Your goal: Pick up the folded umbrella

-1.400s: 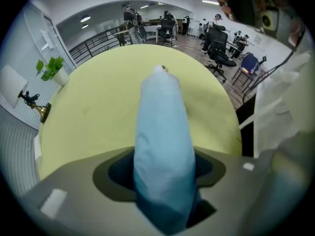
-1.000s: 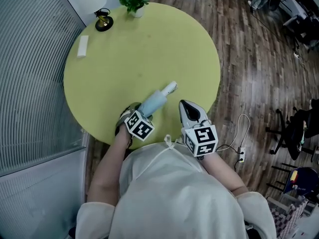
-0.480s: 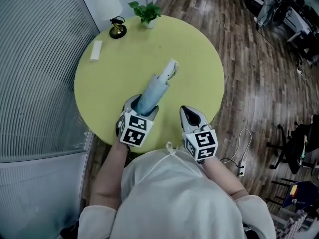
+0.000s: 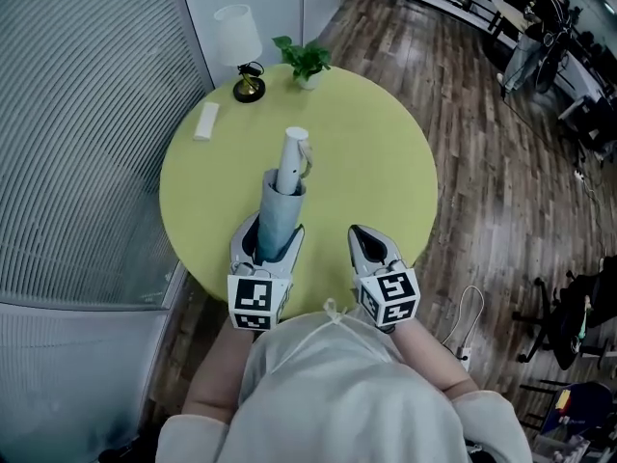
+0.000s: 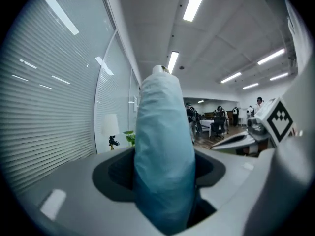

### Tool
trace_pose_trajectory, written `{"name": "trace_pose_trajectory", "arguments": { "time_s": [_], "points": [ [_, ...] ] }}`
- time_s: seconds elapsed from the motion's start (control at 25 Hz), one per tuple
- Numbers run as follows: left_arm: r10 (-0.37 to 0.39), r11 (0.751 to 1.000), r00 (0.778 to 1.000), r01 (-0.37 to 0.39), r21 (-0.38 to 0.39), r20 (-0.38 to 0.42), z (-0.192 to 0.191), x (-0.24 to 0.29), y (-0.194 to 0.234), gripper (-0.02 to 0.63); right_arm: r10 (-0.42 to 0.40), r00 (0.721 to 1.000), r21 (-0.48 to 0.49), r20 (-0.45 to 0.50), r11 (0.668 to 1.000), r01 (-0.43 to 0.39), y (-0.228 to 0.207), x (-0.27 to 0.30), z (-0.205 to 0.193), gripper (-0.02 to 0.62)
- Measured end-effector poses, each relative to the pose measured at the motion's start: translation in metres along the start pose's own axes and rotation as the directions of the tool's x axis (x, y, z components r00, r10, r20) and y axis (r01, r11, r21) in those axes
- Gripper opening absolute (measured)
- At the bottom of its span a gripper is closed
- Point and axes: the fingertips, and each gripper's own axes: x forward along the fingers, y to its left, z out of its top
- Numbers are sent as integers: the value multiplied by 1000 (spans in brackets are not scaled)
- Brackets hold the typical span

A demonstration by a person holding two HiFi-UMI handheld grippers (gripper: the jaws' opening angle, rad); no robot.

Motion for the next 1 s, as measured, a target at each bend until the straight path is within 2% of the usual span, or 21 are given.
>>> {"name": "trace_pose_trajectory", "arguments": {
  "time_s": [0.12, 0.28, 0.48, 0.68, 0.84, 1.0],
  "points": [
    [63, 997, 996, -60, -42, 58, 20, -15, -2, 302, 10, 1000, -4, 10, 1000, -10, -4, -10, 11, -2],
    [84, 991, 993, -75, -110, 80, 26, -23, 19, 302, 24, 1000, -14, 16, 1000, -24, 11, 5, 17, -2],
    [98, 992, 991, -91, -85, 92, 33, -19, 25, 302, 43, 999, -2, 33, 999, -43, 15, 12, 28, -2],
    [97, 992, 992, -90, -91, 75, 26, -8, 33, 302, 61, 998, -7, 34, 998, -60, 17, 25, 34, -2],
    [101, 993, 992, -97, -63, 69, 27, -5, 18, 303, 68, 997, -8, 30, 998, -68, 9, 16, 34, -2],
    [101, 993, 993, -96, -73, 59, 26, -1, 17, 302, 70, 997, -12, 35, 997, -70, 9, 18, 37, -2]
  ]
}}
